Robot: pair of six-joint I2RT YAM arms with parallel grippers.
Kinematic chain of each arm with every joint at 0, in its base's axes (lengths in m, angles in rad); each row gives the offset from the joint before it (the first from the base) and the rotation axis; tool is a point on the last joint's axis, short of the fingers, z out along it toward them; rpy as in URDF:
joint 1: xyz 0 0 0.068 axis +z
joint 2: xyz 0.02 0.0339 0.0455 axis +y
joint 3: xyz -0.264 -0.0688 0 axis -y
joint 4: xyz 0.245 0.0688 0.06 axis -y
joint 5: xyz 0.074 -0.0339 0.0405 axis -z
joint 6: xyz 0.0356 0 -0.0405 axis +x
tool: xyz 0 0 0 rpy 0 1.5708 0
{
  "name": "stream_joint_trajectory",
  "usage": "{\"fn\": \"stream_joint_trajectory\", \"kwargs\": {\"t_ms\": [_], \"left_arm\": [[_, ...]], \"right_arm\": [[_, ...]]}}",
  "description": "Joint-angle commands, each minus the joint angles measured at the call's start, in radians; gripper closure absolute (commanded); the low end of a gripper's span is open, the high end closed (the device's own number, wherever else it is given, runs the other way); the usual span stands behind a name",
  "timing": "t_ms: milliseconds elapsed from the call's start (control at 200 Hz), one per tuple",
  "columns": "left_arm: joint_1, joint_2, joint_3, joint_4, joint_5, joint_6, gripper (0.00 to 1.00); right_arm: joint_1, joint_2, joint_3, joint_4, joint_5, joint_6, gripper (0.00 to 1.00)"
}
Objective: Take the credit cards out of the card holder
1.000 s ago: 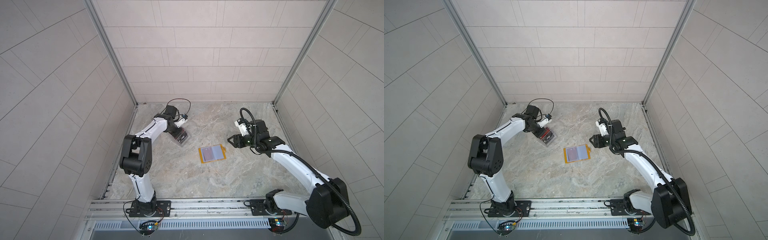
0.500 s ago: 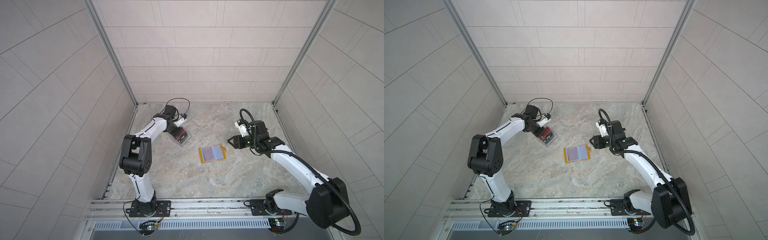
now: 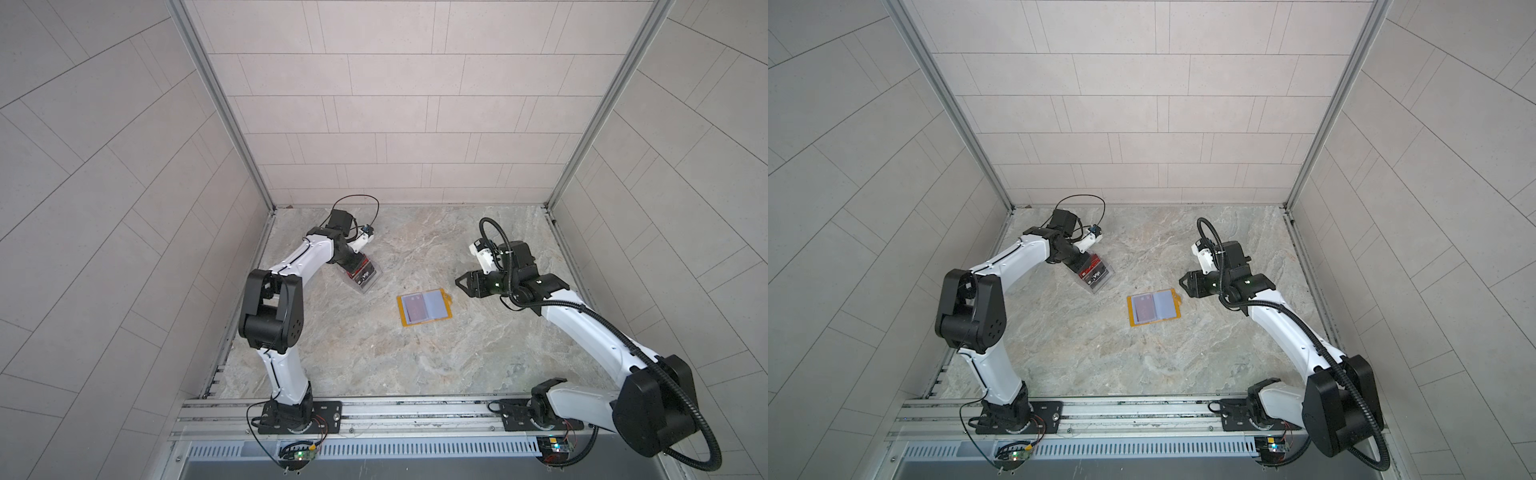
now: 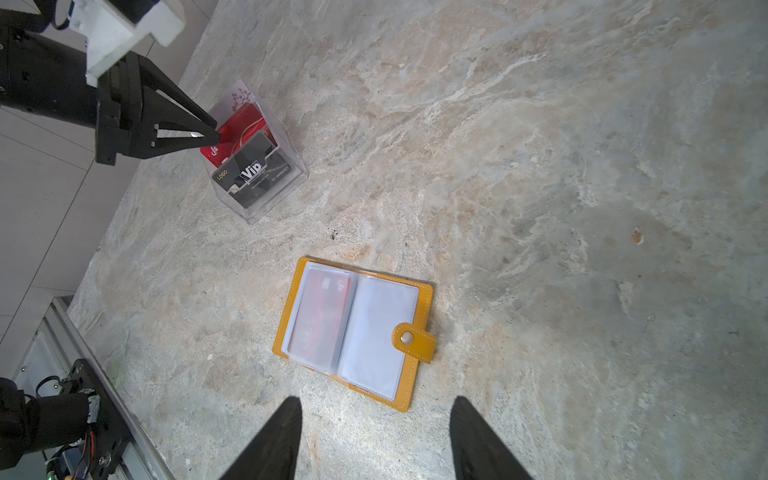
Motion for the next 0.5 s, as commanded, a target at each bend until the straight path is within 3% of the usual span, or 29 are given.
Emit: {"fn": "stream_joint_trajectory", "kwargs": {"t_ms": [0,496], "left_arm": [[0.007,-0.078,-0.017,0.043,0.027,-0.044,0.69],[-0.109,-0.350,-0.260,0.209,-0.028,-0.284,0.60]], "right_arm": [[0.001,-0.011,-0.017,0.011,-0.003,-0.014,0.40],[0.032,0.075,0.024,-0.002,-0.096,-0.038,0.40]]}}
